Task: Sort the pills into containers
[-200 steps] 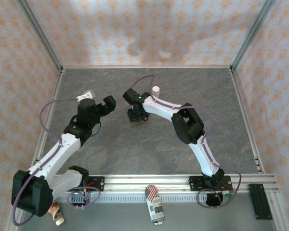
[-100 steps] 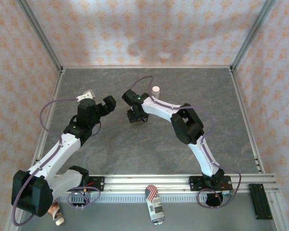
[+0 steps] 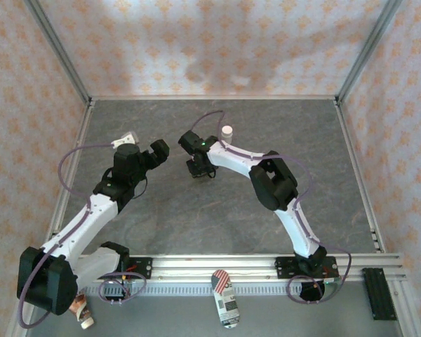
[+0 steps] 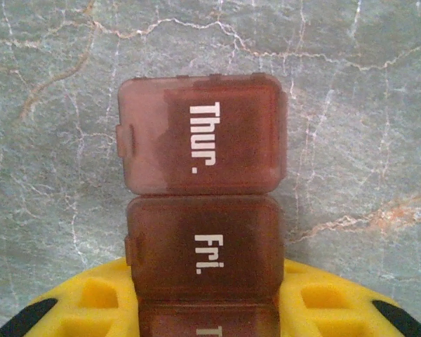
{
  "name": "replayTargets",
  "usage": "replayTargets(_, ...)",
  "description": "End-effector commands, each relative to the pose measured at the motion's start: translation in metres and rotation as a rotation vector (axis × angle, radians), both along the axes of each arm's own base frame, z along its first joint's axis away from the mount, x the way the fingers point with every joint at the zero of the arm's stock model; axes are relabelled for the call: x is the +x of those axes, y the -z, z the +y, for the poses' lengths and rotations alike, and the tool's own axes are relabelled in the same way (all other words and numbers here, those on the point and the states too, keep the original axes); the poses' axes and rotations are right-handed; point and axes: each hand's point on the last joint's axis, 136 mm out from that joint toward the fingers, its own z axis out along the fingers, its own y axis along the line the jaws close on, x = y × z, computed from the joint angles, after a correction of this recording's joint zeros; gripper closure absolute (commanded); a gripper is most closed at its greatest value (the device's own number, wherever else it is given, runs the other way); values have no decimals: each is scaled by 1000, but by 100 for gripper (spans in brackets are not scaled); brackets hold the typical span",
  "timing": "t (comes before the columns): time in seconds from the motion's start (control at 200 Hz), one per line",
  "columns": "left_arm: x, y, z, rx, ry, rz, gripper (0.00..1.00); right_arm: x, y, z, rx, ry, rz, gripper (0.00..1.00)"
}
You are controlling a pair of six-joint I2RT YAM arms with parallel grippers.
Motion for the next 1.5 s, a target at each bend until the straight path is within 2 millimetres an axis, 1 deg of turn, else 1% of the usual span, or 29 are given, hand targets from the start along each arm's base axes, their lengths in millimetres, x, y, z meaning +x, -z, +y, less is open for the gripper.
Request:
replayTargets(0.0, 3, -3, 7, -34, -39, 11, 0, -10, -8, -6, -10, -7, 5, 76)
replayTargets(0.05, 2, -4, 6, -48, -34, 19, 0, -11, -17, -7, 4, -6, -6, 76)
replayTargets(0.17, -2, -9, 0, -75, -4, 24, 0, -17, -52, -10, 59, -9, -45, 76)
replayTargets(0.29, -4, -15, -10, -108, 44, 27, 0, -30, -85, -18, 121, -32, -78, 76)
replayTargets(0.345, -3, -17, -18, -138, 81, 26, 0, -37, -100, -22, 150, -51, -89, 76)
replayTargets(0.435, -1, -20, -35, -204, 151, 26, 0, -49, -118, -29, 203, -80, -83, 76)
replayTargets(0.525, 3, -20, -49, -273, 203, 32, 0, -59, -130, -34, 249, -106, -75, 76)
replayTargets(0.616, 9, -25, -66, -371, 260, 11, 0, -65, -141, -40, 281, -128, -85, 76)
replayTargets(0.706, 13, -33, -83, -463, 314, -11, 0, -66, -145, -46, 302, -135, -99, 76)
replayTargets(0.761, 14, -42, -92, -518, 347, -39, 0, -65, -146, -50, 312, -125, -100, 76)
replayTargets(0.821, 14, -49, -98, -577, 366, -62, 0, -63, -146, -53, 320, -117, -102, 76)
replayTargets(0.921, 15, -53, -106, -650, 382, -73, 0, -59, -144, -54, 323, -99, -103, 76)
replayTargets(1.141, 16, -44, -130, -699, 403, -62, 0, -50, -136, -52, 330, -32, -98, 76)
replayTargets(1.281, 18, -43, -144, -736, 426, -61, 0, -47, -130, -50, 340, -10, -92, 76)
replayTargets(1.491, 18, -38, -154, -742, 430, -52, 0, -47, -126, -52, 331, 4, -90, 76)
